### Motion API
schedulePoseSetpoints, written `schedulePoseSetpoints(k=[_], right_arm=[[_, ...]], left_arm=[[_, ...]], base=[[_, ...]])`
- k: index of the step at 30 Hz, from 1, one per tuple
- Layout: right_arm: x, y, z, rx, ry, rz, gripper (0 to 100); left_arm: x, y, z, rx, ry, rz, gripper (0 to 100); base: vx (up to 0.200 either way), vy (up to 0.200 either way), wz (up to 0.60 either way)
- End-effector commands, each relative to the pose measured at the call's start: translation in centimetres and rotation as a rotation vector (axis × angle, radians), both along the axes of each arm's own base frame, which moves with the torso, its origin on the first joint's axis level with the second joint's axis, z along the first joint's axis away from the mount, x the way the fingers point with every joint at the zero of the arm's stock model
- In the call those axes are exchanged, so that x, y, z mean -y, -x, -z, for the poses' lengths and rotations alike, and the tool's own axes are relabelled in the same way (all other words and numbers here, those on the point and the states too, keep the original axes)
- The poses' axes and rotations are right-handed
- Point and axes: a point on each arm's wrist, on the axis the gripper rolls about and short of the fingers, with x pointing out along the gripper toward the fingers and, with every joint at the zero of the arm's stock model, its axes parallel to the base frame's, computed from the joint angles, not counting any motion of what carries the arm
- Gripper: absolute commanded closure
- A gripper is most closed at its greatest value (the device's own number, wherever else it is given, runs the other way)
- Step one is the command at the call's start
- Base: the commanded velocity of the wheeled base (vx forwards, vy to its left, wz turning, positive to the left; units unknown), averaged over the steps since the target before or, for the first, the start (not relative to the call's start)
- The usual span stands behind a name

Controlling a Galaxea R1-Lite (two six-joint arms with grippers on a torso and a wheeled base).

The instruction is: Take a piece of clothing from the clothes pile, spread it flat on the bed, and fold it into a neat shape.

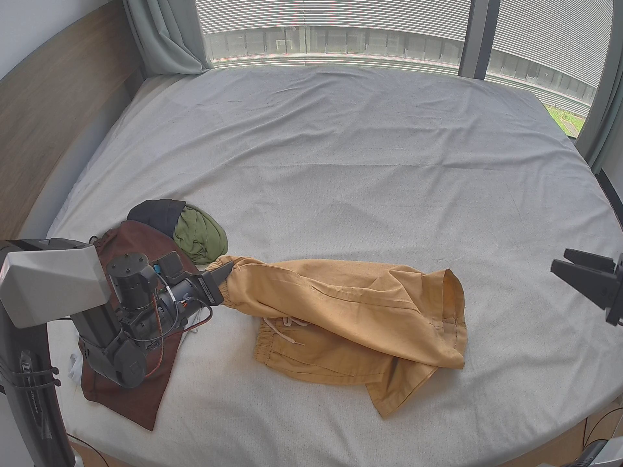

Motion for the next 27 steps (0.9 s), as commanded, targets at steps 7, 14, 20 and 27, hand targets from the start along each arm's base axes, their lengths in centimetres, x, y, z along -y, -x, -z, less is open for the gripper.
schedulePoseSetpoints(k=[7, 14, 20, 27], right_arm=[[-2.1, -6.5, 2.5, -0.144, -0.004, -0.037, 0], [-3.3, -9.5, 5.0, -0.237, -0.077, -0.048, 0], [-3.6, -11.0, 7.2, -0.271, -0.079, -0.058, 0], [-3.9, -12.0, 8.7, -0.327, -0.078, -0.064, 0]], left_arm=[[-0.2, -0.1, 0.1, -0.003, 0.000, -0.005, 100], [-1.1, -0.3, 0.2, -0.004, -0.002, -0.031, 100], [-1.8, -0.4, -0.1, 0.006, -0.004, -0.050, 100], [-1.2, -0.3, 0.2, -0.001, -0.008, -0.032, 100]], base=[[0.000, 0.000, 0.00], [0.000, 0.000, 0.00], [0.000, 0.000, 0.00], [0.000, 0.000, 0.00]])
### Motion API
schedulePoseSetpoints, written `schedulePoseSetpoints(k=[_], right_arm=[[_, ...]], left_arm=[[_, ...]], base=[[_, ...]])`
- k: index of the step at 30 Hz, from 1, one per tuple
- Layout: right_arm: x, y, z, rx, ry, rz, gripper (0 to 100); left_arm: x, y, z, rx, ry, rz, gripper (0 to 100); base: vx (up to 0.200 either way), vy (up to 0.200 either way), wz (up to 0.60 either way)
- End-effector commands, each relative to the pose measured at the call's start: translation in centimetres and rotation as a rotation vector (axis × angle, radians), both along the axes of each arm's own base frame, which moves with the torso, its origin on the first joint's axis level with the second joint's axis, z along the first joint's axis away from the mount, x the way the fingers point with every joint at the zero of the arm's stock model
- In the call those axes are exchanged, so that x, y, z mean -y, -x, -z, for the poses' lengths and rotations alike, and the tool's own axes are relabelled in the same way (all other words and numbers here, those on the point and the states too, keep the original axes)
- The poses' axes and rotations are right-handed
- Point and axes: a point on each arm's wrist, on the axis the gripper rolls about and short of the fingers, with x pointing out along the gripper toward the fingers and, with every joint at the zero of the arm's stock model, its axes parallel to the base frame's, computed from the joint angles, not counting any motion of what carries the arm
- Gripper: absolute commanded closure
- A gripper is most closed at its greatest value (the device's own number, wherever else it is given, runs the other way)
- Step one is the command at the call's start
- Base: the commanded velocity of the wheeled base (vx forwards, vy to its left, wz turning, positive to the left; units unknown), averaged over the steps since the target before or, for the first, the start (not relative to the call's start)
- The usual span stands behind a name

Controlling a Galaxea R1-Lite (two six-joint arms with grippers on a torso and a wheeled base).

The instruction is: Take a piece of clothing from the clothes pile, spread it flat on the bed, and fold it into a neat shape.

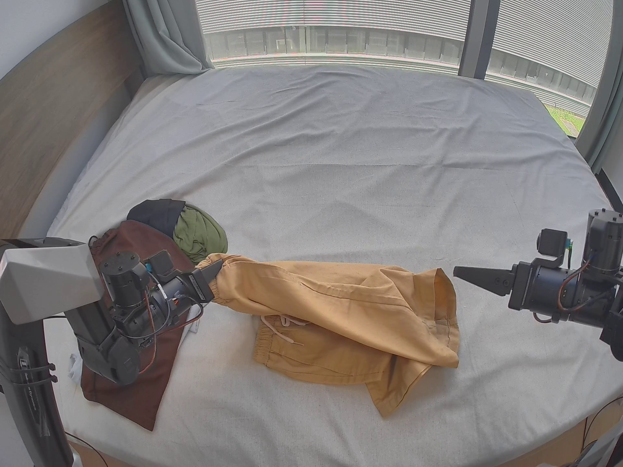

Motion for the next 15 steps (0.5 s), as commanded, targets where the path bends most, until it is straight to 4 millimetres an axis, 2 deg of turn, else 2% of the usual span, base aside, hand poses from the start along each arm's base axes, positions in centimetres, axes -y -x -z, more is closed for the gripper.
schedulePoseSetpoints(k=[1, 15], right_arm=[[-0.2, -1.1, 1.9, -0.083, 0.012, -0.002, 0], [-0.6, -2.9, 5.7, -0.210, 0.008, -0.001, 0]], left_arm=[[0.3, -0.1, 0.2, -0.003, -0.001, 0.008, 100], [0.1, -0.1, 0.4, -0.008, -0.003, 0.002, 100]], base=[[0.000, 0.000, 0.00], [0.000, 0.000, 0.00]])
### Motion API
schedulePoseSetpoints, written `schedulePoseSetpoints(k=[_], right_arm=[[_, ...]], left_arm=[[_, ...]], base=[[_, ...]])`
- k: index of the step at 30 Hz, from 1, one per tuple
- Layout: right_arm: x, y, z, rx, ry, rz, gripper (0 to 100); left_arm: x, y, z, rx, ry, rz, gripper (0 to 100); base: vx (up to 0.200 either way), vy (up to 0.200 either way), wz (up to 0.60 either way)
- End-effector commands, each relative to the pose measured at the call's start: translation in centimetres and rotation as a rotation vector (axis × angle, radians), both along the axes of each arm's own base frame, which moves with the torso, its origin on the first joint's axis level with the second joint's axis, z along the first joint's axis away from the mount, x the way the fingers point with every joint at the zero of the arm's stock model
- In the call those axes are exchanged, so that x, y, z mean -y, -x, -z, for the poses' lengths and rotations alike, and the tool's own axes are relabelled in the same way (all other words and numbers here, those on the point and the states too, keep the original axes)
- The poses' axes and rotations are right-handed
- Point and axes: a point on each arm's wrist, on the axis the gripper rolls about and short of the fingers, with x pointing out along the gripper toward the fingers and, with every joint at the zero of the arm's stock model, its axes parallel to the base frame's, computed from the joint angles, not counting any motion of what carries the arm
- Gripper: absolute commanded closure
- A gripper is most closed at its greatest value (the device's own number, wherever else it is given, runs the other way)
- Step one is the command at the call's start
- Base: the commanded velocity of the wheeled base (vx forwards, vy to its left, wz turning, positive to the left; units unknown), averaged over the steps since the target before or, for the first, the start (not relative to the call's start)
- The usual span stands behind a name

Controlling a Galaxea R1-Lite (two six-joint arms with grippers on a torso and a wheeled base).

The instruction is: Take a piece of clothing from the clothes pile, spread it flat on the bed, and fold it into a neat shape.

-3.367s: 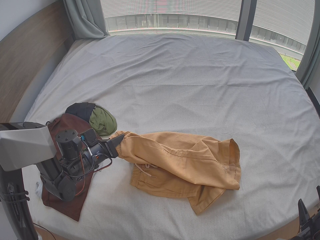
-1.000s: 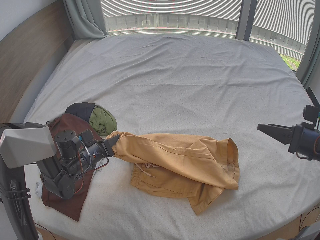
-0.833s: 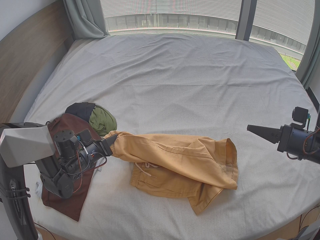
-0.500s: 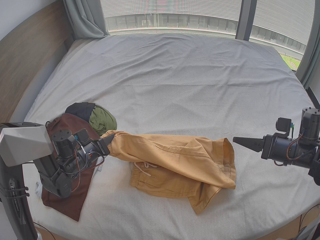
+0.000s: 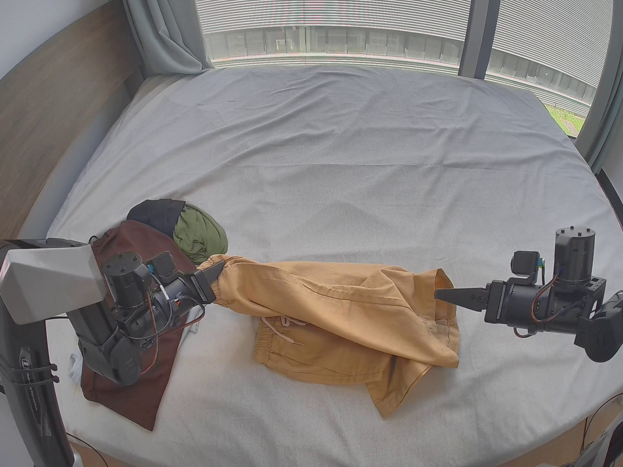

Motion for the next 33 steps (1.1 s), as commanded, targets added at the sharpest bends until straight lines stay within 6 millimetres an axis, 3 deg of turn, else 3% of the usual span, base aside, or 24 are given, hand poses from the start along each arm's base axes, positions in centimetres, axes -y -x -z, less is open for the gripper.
schedulePoseSetpoints(k=[1, 14, 33], right_arm=[[-0.2, -0.6, 2.2, -0.058, 0.016, 0.001, 0], [-0.4, -2.1, 4.3, -0.105, -0.051, 0.046, 0], [0.0, -4.3, 10.1, -0.223, -0.032, 0.101, 0]], left_arm=[[-0.2, -0.1, 0.1, -0.003, 0.000, -0.007, 100], [-0.5, -0.3, 0.0, 0.001, 0.002, -0.016, 100], [-1.0, -0.3, 0.0, 0.003, 0.001, -0.028, 100]], base=[[0.000, 0.000, 0.00], [0.000, 0.000, 0.00], [0.000, 0.000, 0.00]])
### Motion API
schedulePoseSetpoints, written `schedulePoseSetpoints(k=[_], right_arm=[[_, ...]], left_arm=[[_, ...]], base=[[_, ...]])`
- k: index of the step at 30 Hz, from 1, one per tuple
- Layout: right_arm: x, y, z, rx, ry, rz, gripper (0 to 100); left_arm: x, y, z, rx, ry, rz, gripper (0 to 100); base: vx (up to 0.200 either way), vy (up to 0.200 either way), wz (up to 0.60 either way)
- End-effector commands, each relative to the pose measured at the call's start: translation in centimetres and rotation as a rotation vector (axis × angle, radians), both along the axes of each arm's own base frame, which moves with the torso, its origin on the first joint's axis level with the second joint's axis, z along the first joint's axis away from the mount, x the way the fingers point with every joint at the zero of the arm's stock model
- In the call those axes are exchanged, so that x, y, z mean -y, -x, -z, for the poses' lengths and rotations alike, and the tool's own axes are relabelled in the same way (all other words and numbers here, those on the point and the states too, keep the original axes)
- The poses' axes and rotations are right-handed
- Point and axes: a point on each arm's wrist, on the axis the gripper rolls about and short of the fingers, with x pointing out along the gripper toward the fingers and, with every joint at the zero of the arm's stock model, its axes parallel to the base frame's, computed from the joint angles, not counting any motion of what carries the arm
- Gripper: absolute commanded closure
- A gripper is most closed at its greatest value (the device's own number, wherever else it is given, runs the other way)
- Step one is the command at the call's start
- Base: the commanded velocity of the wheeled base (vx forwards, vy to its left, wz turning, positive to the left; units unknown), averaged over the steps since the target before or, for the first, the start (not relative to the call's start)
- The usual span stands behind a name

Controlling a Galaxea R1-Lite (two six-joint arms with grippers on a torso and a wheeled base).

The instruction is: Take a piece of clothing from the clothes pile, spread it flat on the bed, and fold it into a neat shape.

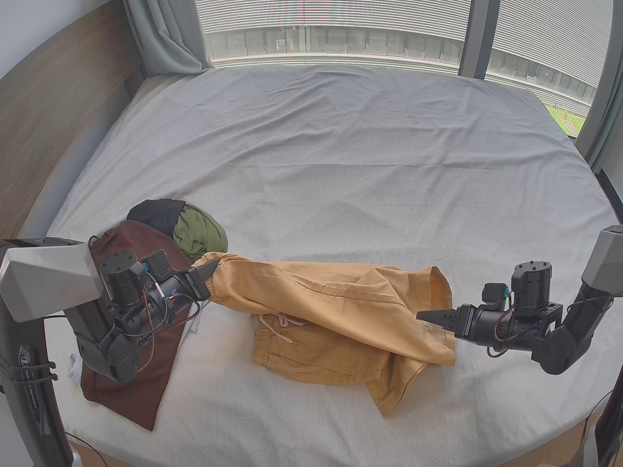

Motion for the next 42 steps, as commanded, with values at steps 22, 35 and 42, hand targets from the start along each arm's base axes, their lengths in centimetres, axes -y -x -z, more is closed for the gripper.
schedulePoseSetpoints(k=[22, 35, 42], right_arm=[[-1.6, 0.8, -0.5, -0.116, -0.152, -0.011, 0], [-1.1, 1.0, -2.9, -0.042, -0.181, -0.008, 0], [-1.2, 0.9, -2.2, -0.066, -0.175, -0.007, 0]], left_arm=[[0.1, 0.0, 0.0, 0.003, 0.001, 0.002, 100], [0.1, -0.1, 0.0, 0.002, 0.001, 0.004, 100], [0.1, -0.1, 0.0, 0.003, -0.001, 0.004, 100]], base=[[0.000, 0.000, 0.00], [0.000, 0.000, 0.00], [0.000, 0.000, 0.00]])
